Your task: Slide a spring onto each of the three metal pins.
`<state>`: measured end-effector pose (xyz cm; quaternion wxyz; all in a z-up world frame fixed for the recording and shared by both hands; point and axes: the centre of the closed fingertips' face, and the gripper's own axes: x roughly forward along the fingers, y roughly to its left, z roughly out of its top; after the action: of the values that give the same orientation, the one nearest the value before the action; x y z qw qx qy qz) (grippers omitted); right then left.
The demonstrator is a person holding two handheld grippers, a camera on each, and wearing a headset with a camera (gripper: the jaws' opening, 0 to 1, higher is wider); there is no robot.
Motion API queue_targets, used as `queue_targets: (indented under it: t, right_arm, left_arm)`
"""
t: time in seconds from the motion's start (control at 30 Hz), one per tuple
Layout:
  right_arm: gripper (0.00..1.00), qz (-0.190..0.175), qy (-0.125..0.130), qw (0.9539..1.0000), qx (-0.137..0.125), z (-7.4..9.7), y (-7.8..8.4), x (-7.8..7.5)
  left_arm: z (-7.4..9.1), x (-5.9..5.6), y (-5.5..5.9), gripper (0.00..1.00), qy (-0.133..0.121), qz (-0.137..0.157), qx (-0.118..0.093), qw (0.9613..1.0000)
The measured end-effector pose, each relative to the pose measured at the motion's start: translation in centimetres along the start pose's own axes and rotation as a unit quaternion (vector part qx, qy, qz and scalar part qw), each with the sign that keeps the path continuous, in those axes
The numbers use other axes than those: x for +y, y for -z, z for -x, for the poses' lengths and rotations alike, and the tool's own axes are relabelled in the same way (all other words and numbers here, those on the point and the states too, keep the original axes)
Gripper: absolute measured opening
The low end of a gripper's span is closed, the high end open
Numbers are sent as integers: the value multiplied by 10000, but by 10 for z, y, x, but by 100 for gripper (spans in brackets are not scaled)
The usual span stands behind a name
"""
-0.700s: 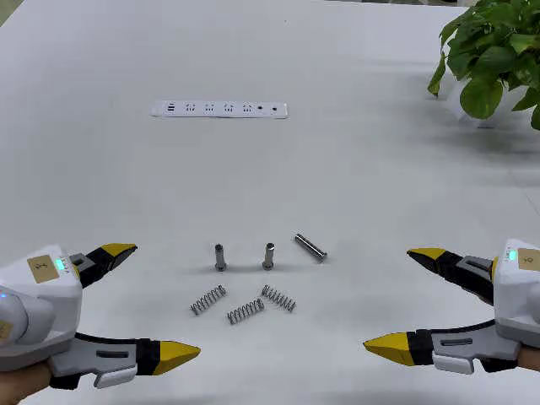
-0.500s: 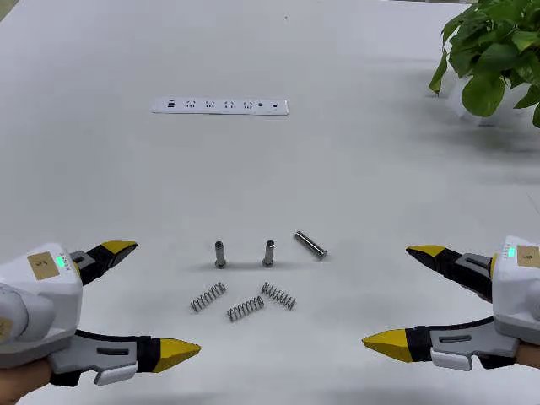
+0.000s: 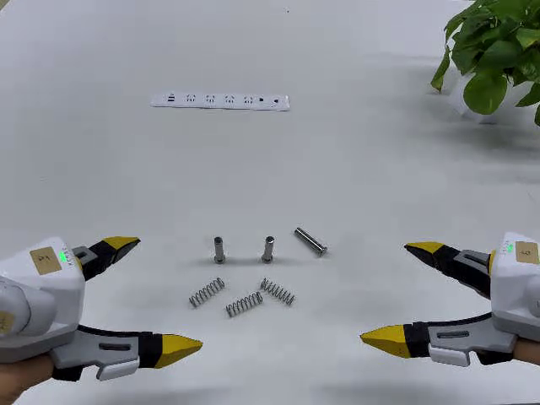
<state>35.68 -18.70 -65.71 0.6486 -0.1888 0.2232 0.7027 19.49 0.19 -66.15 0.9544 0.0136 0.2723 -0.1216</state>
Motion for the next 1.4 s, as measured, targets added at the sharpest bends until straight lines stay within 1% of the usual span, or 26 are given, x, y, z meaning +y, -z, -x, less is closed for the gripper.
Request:
queue_targets:
  t: [0.37,0.53,0.6,0.7,0.73,0.8,0.87,0.9,0.97,1.03,1.13,1.17,1.27,1.3,1.37,1.4]
  right_arm:
    - [91,31,-29,10000,30,-2,-3,2]
    - [91,59,-45,10000,59,-3,-7,2]
    - [90,70,-37,9999,70,-5,-9,-1]
    - [88,105,-42,9999,112,-8,-14,-5]
    - [88,164,-40,9998,112,-9,-17,-7]
    - [87,147,-44,9997,165,-9,-24,-9]
    - [84,183,-32,9996,215,-15,-26,-15]
    - [84,269,-13,9994,227,-16,-29,-17]
    - [84,306,-22,9992,260,-19,-36,-19]
    - [83,349,-28,9988,334,-23,-37,-25]
    - [78,452,-41,9982,402,-29,-45,-29]
    - [76,457,-37,9980,433,-33,-47,-34]
    - [72,407,3,9979,497,-41,-57,-39]
    - [70,346,23,9978,574,-44,-58,-42]
    - [66,364,48,9972,644,-50,-59,-47]
    - [64,399,61,9965,733,-54,-60,-48]
  left_arm:
    - [1,0,0,100,-11,19,-19,10000]
    - [0,-3,-3,100,-2,27,-35,10000]
    - [0,-4,-5,100,3,35,-48,10000]
    - [0,-2,-4,100,-3,48,-66,10000]
    - [0,-1,-4,100,-7,53,-76,10000]
    - [0,1,-2,100,-9,68,-79,9999]
    - [0,2,-2,100,-9,68,-80,9999]
    - [0,4,-1,100,-13,73,-88,9999]
    - [0,6,0,100,-13,91,-94,9999]
    - [-1,6,0,100,-13,87,-92,9999]
    - [-1,6,-3,100,-21,91,-112,9999]
    - [-1,6,-4,100,-20,95,-124,9999]
    - [-2,6,-4,100,0,90,-129,9999]
    - [-3,6,-3,100,8,88,-120,9999]
    - [-3,5,-4,100,8,84,-116,9999]
    - [-4,5,-4,100,11,100,-126,9999]
